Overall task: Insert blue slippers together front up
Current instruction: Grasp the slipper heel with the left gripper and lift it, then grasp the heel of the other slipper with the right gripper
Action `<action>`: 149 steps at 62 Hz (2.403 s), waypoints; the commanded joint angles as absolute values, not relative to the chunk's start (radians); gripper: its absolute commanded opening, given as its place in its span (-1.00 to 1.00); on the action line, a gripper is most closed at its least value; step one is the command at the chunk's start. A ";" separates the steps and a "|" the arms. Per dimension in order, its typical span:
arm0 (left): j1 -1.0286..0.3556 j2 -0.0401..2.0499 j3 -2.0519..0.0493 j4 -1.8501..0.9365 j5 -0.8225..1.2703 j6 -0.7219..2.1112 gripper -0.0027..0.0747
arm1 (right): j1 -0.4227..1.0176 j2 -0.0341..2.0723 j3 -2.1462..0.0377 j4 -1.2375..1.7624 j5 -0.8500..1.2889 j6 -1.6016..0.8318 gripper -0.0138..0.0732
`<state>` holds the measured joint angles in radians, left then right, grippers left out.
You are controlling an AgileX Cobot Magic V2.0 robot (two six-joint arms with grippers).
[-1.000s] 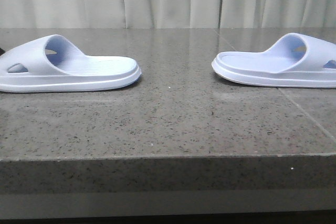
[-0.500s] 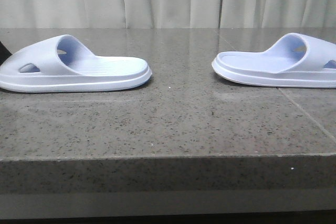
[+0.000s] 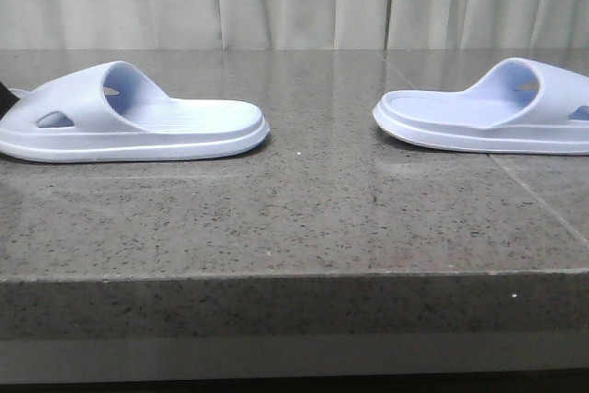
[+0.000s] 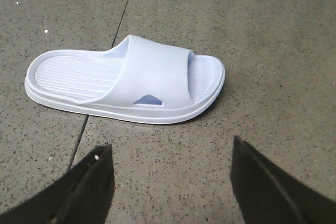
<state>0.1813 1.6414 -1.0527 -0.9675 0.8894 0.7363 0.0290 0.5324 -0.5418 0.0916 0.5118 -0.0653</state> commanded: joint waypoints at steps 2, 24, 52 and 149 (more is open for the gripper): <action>0.172 1.541 -1.070 -1.014 0.938 0.742 -0.98 | 0.025 0.540 -0.576 0.094 0.450 -0.069 0.47; 0.172 1.207 -0.915 -1.207 0.965 0.840 -0.98 | 0.025 0.540 -0.576 0.094 0.450 -0.069 0.47; 0.150 0.993 -0.711 -1.258 0.984 0.860 -0.98 | 0.025 0.540 -0.576 0.094 0.450 -0.069 0.47; 0.013 0.993 -0.700 -1.260 0.877 0.862 -0.98 | -0.594 1.363 -1.090 0.859 0.949 -0.600 0.46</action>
<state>0.0196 1.0093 -0.6743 -1.1891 0.8859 0.8629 -0.5737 1.3253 -1.0377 0.7304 0.9346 -0.5036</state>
